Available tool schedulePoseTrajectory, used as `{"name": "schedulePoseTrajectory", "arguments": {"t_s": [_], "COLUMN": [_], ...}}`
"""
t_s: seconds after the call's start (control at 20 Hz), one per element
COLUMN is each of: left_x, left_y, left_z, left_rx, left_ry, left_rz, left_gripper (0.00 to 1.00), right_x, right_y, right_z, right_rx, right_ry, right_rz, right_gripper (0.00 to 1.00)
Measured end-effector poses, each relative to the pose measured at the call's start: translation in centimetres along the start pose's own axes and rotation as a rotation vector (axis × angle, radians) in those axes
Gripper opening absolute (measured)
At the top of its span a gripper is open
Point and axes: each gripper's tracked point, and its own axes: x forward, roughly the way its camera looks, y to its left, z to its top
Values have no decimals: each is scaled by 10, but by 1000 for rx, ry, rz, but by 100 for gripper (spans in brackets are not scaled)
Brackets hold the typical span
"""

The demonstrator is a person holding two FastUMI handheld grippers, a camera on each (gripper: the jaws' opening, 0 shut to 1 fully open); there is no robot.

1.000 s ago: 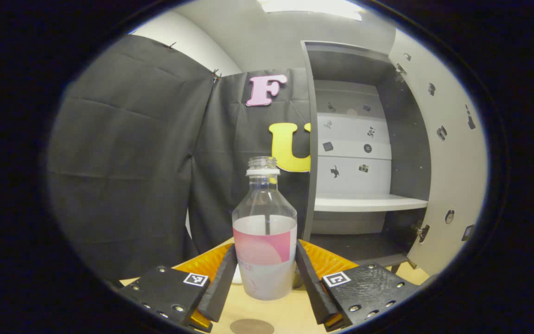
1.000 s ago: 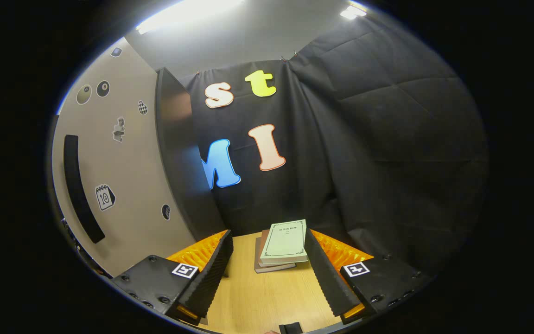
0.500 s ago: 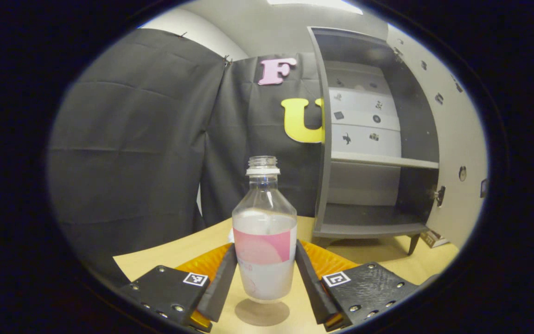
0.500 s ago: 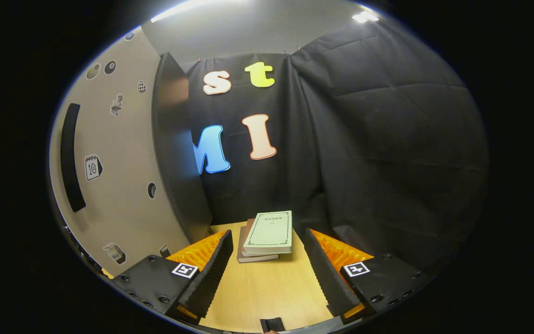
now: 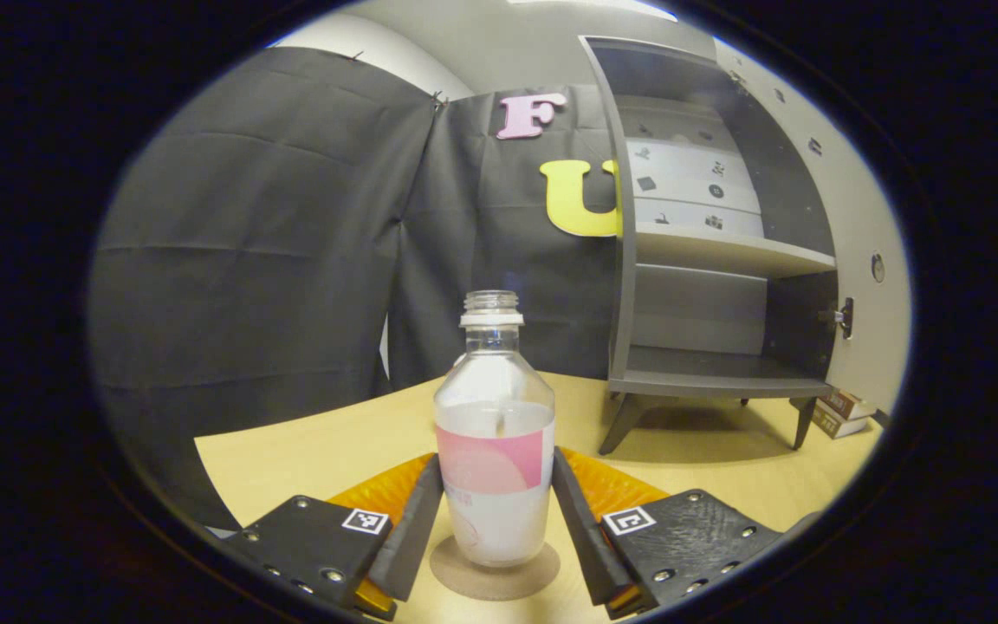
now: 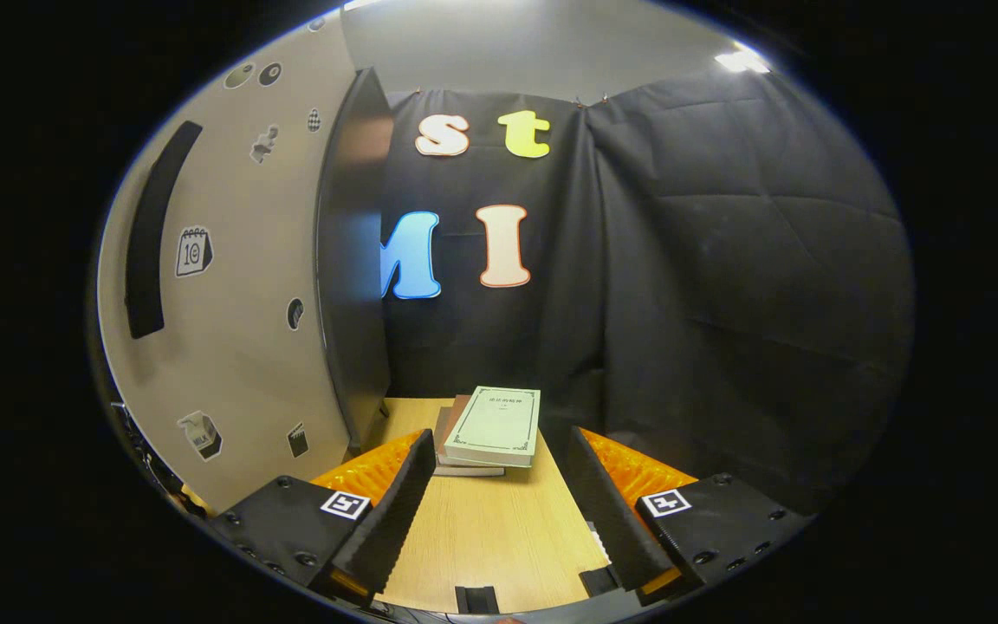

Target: Open the cabinet door with the right hand, grasp the bottle in the cabinet with the left hand and place it on the coaster, then close the cabinet door with the right hand.

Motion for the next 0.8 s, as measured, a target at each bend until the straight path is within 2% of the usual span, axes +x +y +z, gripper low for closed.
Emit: {"name": "schedulePoseTrajectory", "arguments": {"t_s": [0.15, 0.2, 0.25, 0.3, 0.35, 0.4, 0.45, 0.55, 0.6, 0.8], "left_x": [-6, -11, -14, -16, -17, -17, -17, -20, -22, -23], "left_y": [3, 4, 2, 1, -3, -4, -7, -13, -13, -17], "left_z": [-16, -15, -16, -20, -23, -23, -21, -11, -4, 37], "left_rx": [7, 12, 20, 25, 29, 36, 38, 44, 49, 65], "left_ry": [15, -1, -2, 9, 23, 29, 36, 30, 24, -18], "left_rz": [4, 2, -2, -6, -13, -13, -18, -26, -22, -31], "left_gripper": [72, 74, 76, 72, 72, 76, 73, 84, 86, 84], "right_x": [3, 4, 5, 6, 6, 6, 5, 5, 4, 4], "right_y": [7, 7, 6, 4, 2, 0, -1, 0, 2, 8], "right_z": [-1, -2, -4, -5, -6, -5, -6, -4, -2, 9], "right_rx": [29, 48, 65, 78, 88, 93, 94, 77, 65, 31], "right_ry": [1, 3, 8, 13, 15, 15, 12, 7, 2, -36], "right_rz": [18, 19, 15, 9, 3, -1, -6, -7, -3, 23], "right_gripper": [98, 94, 94, 98, 94, 98, 98, 98, 98, 98]}}
